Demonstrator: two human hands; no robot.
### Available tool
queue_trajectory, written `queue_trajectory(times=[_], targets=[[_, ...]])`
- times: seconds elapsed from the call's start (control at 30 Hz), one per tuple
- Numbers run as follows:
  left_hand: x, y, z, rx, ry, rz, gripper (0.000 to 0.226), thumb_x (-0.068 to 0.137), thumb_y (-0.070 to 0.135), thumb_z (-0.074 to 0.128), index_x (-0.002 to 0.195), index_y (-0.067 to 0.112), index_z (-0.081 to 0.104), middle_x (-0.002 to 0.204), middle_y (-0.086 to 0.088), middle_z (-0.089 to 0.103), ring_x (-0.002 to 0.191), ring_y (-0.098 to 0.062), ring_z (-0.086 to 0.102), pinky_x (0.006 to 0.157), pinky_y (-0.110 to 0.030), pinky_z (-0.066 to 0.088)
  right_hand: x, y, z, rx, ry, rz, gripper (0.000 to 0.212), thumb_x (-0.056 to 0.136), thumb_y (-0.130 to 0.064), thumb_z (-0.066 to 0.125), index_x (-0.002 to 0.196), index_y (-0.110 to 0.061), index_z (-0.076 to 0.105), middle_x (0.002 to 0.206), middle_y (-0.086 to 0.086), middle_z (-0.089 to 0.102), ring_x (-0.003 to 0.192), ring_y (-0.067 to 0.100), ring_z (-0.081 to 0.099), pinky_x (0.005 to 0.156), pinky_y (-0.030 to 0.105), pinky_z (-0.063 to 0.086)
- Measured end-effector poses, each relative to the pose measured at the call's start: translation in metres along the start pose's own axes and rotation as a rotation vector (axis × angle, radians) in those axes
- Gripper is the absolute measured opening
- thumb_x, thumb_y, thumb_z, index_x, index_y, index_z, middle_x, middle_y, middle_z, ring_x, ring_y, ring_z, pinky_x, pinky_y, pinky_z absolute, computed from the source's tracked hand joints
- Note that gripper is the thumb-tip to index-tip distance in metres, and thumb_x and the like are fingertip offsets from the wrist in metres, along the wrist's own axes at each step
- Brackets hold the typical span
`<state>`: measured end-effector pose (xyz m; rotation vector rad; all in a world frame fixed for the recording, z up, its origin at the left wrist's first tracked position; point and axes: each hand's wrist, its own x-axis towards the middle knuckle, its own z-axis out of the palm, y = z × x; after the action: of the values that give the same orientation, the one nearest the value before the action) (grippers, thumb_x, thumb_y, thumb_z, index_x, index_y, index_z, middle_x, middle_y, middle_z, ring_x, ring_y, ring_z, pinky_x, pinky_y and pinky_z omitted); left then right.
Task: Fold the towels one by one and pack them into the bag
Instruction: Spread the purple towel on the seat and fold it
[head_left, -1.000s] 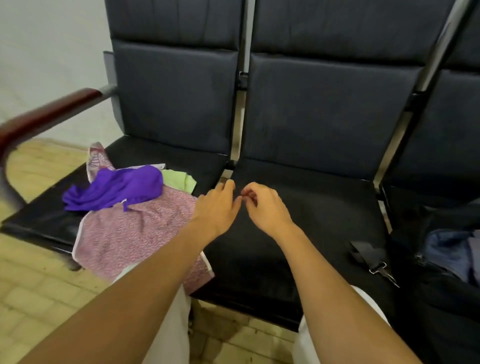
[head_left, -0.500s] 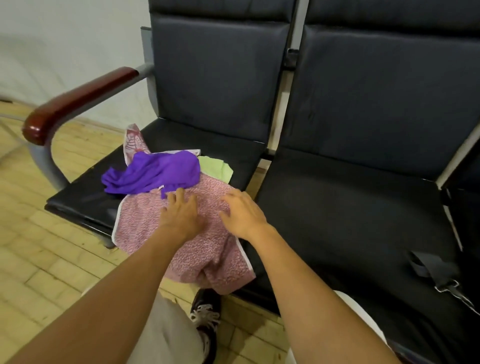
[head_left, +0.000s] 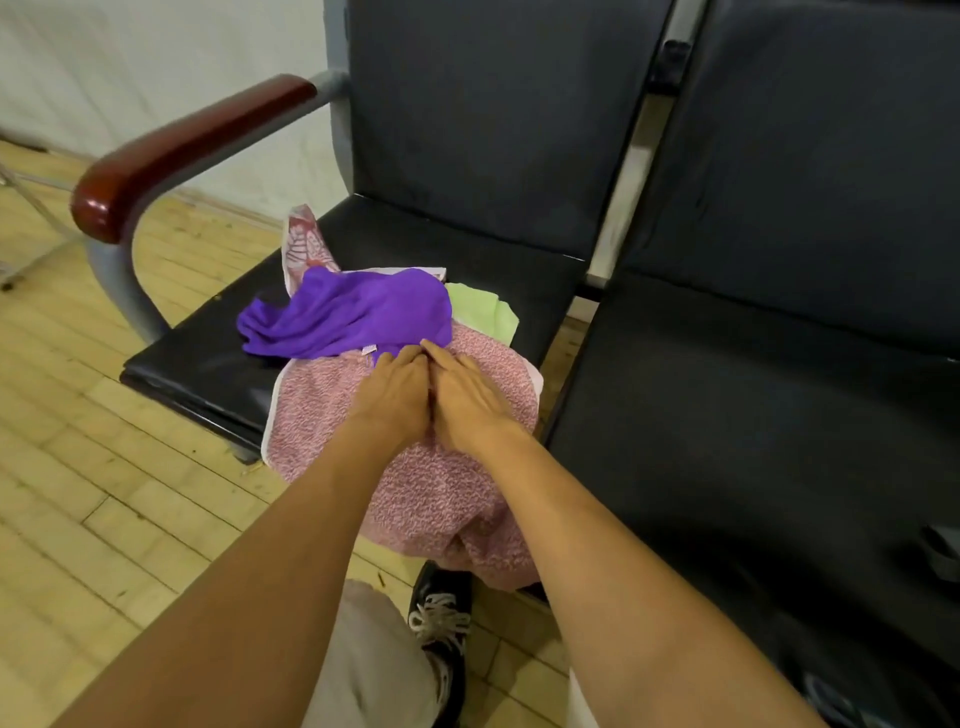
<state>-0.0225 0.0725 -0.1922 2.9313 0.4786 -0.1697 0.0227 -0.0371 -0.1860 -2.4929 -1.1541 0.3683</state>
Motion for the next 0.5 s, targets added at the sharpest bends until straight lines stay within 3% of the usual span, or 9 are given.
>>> queue_trajectory(times=[0.03,0.1,0.2,0.3,0.4,0.5], targets=[[0.0,0.004,-0.003,-0.058,0.05,0.013,0.046,0.086,0.009,0.055,0.131,0.0,0.049,0.132,-0.013,0.051,0.122,-0.032,0.047,0.099,-0.046,0.042,0.001,0.003,0.001,0.017,0.014,0.007,0.073,0.089,-0.001,0.063,0.153,-0.013,0.032,0.161,-0.002,0.026,0.144,0.021,0.031,0.121,0.031,0.019],[-0.002,0.015,-0.01,-0.162,0.131,0.019,0.032,0.087,0.003,0.05,0.117,-0.003,0.058,0.119,-0.019,0.058,0.108,-0.039,0.054,0.091,-0.049,0.045,-0.001,0.007,0.002,0.113,0.058,0.057,0.067,0.086,-0.001,0.064,0.147,-0.016,0.041,0.15,0.002,0.042,0.135,0.024,0.042,0.116,0.037,0.035],[-0.006,0.021,-0.016,-0.249,0.176,0.036,0.019,0.086,0.002,0.048,0.098,-0.002,0.063,0.103,-0.021,0.063,0.094,-0.04,0.056,0.079,-0.051,0.047,-0.01,0.007,-0.006,0.302,0.088,0.121,0.041,0.088,-0.003,0.055,0.127,-0.015,0.051,0.124,0.009,0.056,0.108,0.028,0.055,0.092,0.045,0.05],[-0.012,0.032,-0.027,-0.303,0.216,0.049,0.015,0.084,0.003,0.053,0.081,0.002,0.067,0.09,-0.016,0.066,0.091,-0.034,0.055,0.077,-0.05,0.047,-0.022,0.009,-0.027,0.285,0.182,0.18,0.018,0.091,-0.011,0.051,0.108,-0.012,0.058,0.107,0.009,0.062,0.095,0.025,0.059,0.08,0.04,0.049],[-0.016,0.049,-0.039,-0.33,0.259,0.102,0.017,0.081,0.0,0.059,0.081,0.01,0.073,0.087,-0.007,0.071,0.089,-0.026,0.058,0.081,-0.044,0.05,-0.035,0.017,-0.044,0.179,0.237,0.14,0.006,0.091,-0.007,0.055,0.095,-0.009,0.06,0.101,0.013,0.064,0.09,0.03,0.061,0.066,0.034,0.039],[-0.017,0.072,-0.047,-0.381,0.241,0.148,0.014,0.082,0.002,0.063,0.086,0.015,0.062,0.087,-0.001,0.067,0.084,-0.018,0.058,0.08,-0.04,0.051,-0.055,0.034,-0.062,0.219,0.229,0.122,0.014,0.092,-0.003,0.053,0.086,-0.014,0.047,0.095,0.015,0.061,0.082,0.032,0.057,0.062,0.036,0.036]])
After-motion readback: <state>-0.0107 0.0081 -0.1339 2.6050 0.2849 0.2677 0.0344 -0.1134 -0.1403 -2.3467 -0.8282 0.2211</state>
